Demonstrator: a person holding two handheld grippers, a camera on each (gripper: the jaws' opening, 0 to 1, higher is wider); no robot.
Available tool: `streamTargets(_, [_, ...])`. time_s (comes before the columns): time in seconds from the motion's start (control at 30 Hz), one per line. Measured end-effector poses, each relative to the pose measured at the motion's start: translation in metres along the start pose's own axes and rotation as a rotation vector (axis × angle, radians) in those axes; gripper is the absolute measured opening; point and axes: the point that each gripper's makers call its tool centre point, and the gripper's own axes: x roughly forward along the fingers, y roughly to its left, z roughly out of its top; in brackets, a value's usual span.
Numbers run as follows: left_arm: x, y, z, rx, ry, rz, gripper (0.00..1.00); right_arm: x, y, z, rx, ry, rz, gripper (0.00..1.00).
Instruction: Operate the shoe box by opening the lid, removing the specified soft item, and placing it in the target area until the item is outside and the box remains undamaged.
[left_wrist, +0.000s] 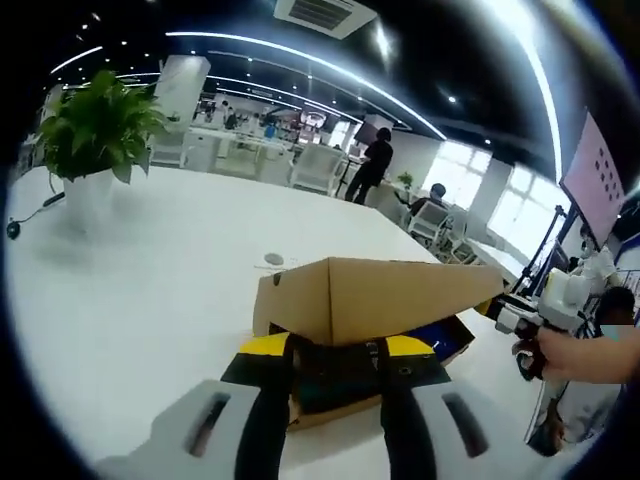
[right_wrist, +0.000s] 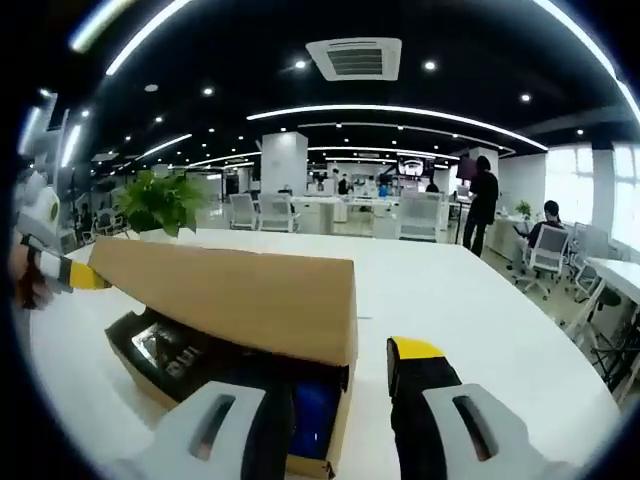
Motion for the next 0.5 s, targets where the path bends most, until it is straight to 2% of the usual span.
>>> streamTargets(0.17, [-0.002, -0.002, -0.004, 0.005, 0.020, -0.011, 0.35, 0.009, -0.005, 0.001, -0.037, 0.001, -0.018, 0.32])
streamTargets(0.27, [-0.003, -0.001, -0.004, 0.005, 0.025, -0.012, 0.35, 0.009, -0.007, 0.006, -0.042, -0.019, -0.024, 0.32])
streamTargets(0.37, [-0.003, 0.000, -0.005, 0.009, 0.035, -0.006, 0.36, 0.007, -0.009, 0.009, -0.049, -0.029, -0.036, 0.23])
streamTargets(0.4, [-0.003, 0.000, -0.004, 0.007, 0.035, -0.004, 0.36, 0.007, -0.007, 0.014, -0.029, -0.053, -0.033, 0.22])
streamTargets(0.5, [-0.001, -0.003, -0.007, 0.007, 0.046, -0.006, 0.36, 0.008, -0.008, 0.015, -0.042, -0.056, -0.031, 0.16])
